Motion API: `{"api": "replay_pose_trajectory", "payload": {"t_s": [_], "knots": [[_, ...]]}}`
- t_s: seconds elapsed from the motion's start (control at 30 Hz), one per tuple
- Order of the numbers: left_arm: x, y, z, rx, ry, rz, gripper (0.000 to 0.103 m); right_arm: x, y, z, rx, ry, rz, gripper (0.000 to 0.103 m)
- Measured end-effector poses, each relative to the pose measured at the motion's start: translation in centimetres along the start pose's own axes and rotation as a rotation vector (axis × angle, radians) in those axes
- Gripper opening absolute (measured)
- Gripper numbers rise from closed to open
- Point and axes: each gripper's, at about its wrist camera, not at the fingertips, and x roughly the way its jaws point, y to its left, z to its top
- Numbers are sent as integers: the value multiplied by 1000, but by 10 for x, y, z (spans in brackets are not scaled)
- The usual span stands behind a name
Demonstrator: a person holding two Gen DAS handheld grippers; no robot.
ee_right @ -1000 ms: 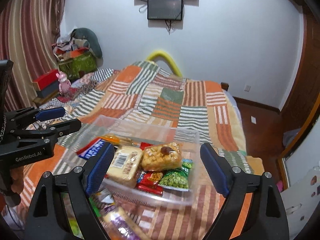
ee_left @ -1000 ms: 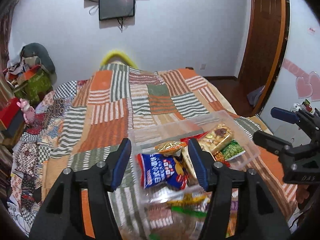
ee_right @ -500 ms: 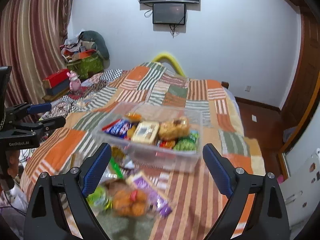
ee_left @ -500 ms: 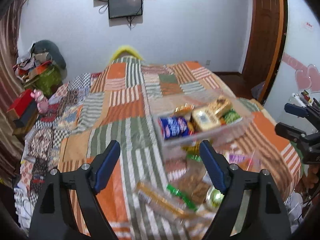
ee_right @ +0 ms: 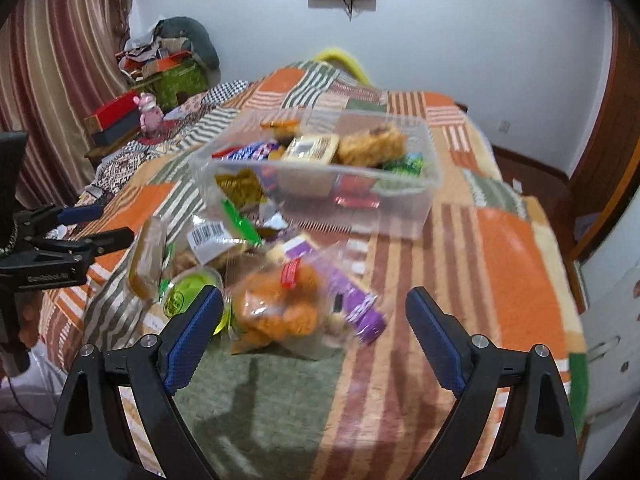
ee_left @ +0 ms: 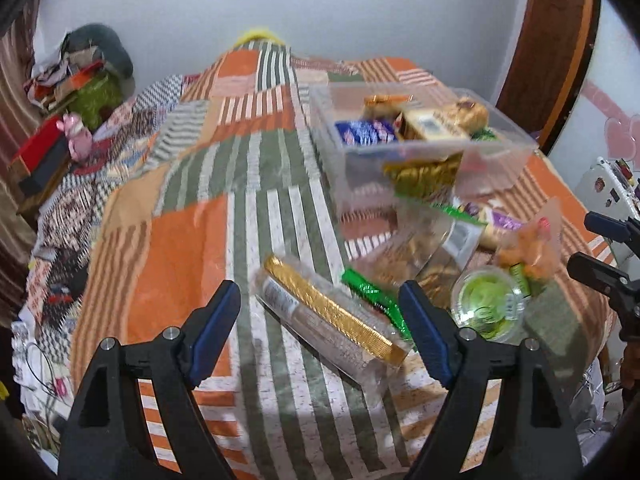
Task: Organize snacks
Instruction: 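Grasp the gold-wrapped biscuit roll with the left tool while the right tool grasps the orange snack bag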
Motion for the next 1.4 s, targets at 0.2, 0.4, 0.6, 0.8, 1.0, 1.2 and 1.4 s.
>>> {"api": "replay_pose_trajectory", "payload": {"t_s": [0.2,0.4,0.6,0.8,1.0,1.2,1.4], "knots": [[29,-1,-7,-22,51,7,82,17,5,-4,35,39,29,92],[42,9,-18,-26,95,21,82,32,10,-12,24,90,18,91],[48,30,-30,-79,106,18,75,39,5,-16,53,109,40,92],[56,34,-27,-119,83,13,46,39,5,-15,55,93,27,90],[57,28,-26,-99,68,34,39,38,4,-13,56,96,57,67],[44,24,-30,-87,73,29,38,33,-4,-13,85,91,92,50],[22,20,-22,-70,20,26,36,22,-7,-12,99,67,88,50]]}}
